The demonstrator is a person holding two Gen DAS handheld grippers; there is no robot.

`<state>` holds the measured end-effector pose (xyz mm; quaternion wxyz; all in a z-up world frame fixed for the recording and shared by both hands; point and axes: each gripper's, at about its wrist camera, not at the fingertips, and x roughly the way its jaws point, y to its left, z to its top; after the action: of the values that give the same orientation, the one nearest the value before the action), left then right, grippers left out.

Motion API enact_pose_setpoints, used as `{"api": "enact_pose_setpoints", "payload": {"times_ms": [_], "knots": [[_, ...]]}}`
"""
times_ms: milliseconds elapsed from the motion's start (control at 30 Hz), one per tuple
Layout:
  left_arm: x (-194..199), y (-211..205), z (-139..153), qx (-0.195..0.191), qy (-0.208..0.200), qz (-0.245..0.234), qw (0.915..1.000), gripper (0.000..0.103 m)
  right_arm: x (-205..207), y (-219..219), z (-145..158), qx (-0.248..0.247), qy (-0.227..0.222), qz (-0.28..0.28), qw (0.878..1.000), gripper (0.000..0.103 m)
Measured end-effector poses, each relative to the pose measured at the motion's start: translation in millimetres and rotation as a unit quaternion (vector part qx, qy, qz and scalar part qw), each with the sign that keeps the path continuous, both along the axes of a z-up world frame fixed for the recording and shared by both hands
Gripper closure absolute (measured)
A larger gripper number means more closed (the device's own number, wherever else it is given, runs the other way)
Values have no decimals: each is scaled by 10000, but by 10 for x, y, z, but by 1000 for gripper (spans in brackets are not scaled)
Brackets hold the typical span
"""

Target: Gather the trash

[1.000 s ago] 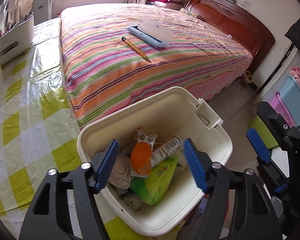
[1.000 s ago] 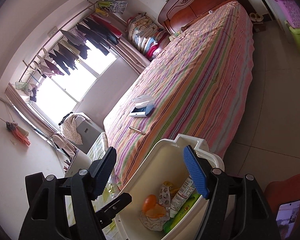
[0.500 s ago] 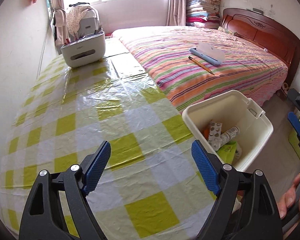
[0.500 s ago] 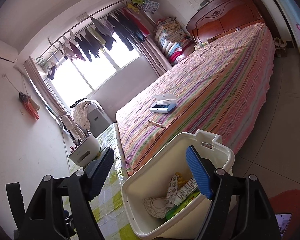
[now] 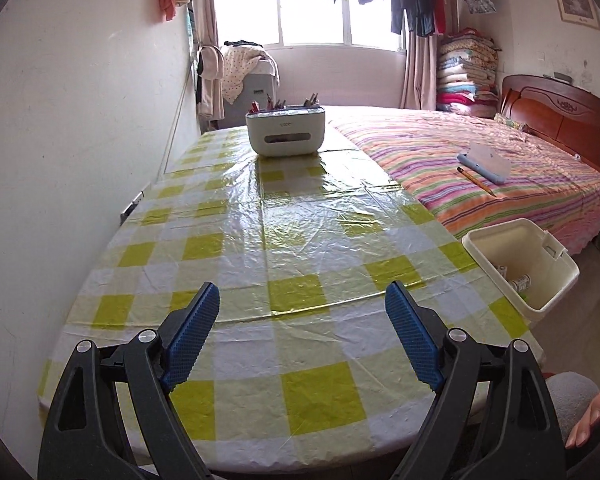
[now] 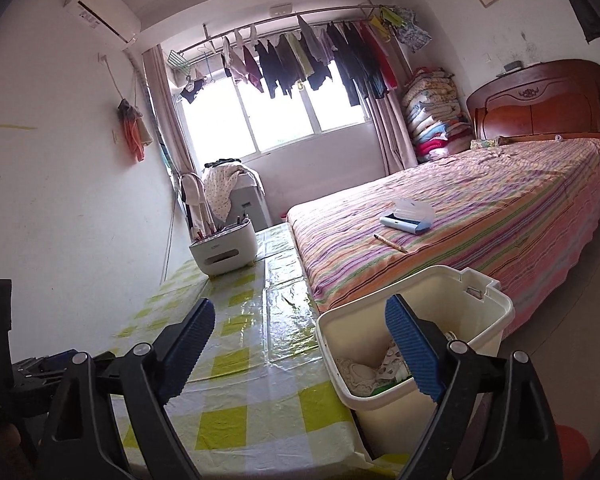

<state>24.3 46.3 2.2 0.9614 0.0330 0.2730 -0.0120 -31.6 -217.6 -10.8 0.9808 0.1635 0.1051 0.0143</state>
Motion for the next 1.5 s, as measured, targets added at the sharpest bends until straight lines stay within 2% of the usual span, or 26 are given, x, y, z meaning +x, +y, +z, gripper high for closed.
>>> {"api": "enact_pose_setpoints", "payload": {"times_ms": [100, 233, 300, 433, 700, 1500], "knots": [[-147, 130, 67, -156, -319, -110, 9993, 15, -30, 103, -59, -68, 40, 184, 9998, 17], [-200, 164, 90, -63, -675, 41, 9977, 15, -4, 257, -104, -151, 21, 294, 9994, 17], [-199, 182, 97, -167, -663, -69, 9976, 15, 50, 341, -110, -273, 99, 348, 9990, 17], [-208, 205, 103, -176, -762, 105, 9969, 15, 76, 460, -117, -551, 110, 375, 9977, 17], [-223, 157, 69, 2, -796, 173, 9967, 15, 76, 307, -173, -202, 87, 307, 9993, 17], [-207, 41, -17, 292, -768, 169, 9965, 15, 45, 267, -191, -175, 5, 234, 9996, 17]]}}
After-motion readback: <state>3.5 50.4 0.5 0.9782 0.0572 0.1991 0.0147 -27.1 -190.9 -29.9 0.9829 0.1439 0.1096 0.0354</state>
